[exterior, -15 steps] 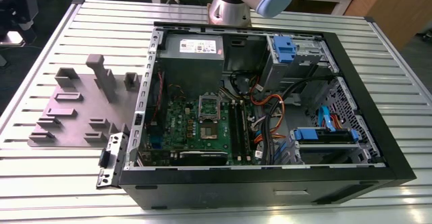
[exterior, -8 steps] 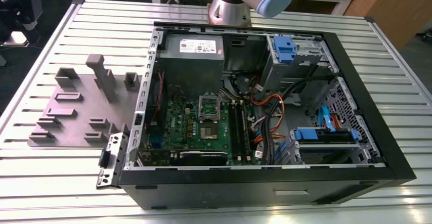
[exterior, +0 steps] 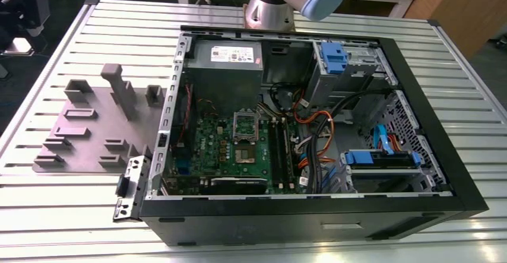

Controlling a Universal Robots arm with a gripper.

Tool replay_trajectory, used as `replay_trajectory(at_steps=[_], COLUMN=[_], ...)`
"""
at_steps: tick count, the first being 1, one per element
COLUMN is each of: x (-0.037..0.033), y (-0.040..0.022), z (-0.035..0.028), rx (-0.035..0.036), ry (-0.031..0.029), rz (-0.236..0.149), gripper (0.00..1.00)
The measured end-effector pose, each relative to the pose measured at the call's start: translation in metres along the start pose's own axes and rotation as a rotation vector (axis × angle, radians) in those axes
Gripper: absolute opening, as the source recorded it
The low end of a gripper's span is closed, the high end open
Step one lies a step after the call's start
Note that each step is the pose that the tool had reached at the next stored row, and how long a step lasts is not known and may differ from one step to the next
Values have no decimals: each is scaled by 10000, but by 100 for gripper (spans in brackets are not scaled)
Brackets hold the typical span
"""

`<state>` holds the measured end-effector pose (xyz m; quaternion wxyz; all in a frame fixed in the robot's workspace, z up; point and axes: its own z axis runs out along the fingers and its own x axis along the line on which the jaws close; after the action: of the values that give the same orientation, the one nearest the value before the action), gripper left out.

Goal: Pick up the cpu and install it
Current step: 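Pick up the cpu and move it towards the insertion slot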

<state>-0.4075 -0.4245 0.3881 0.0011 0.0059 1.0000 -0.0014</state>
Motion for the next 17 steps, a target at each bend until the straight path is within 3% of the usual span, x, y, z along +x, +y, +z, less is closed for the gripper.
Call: replay_trajectory(at_steps=[17], x=[-50], y=[-3], z=[0], rx=[0], ry=[0], rz=[0], gripper=[47])
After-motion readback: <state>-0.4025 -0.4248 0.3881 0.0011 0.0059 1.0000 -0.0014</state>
